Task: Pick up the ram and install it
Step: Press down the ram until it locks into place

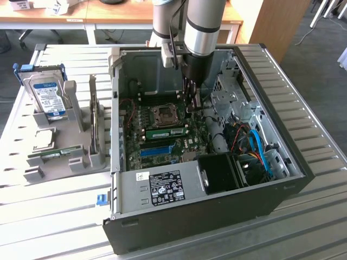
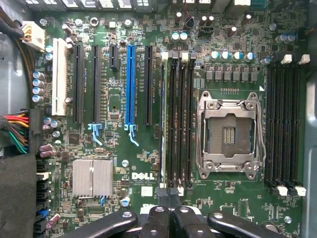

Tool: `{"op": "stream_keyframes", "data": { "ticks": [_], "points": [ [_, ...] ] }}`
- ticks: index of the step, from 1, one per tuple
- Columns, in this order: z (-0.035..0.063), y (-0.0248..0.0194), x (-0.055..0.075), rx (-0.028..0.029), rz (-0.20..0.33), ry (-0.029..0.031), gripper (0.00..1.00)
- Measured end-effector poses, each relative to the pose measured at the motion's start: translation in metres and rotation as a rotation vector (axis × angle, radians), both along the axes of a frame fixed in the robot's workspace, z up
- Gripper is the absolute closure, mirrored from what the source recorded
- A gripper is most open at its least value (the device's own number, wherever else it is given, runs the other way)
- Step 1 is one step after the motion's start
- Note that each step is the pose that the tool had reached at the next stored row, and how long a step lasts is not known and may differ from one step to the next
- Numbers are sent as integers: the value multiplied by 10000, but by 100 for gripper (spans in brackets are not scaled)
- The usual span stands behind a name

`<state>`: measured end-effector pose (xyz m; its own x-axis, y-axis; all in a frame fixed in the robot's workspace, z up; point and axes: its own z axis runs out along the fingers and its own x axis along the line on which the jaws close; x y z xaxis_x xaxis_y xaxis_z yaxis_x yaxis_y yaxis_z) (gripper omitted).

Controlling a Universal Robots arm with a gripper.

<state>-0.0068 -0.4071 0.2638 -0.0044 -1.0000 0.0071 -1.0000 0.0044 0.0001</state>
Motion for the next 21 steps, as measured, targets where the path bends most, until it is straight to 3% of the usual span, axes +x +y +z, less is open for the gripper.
{"op": "stream_keyframes", "data": {
  "ticks": [9, 21],
  "points": [
    [-10, 0, -69, -1, 0, 22, 89],
    [-27, 0, -257, 1, -5, 61, 89]
  ]
}}
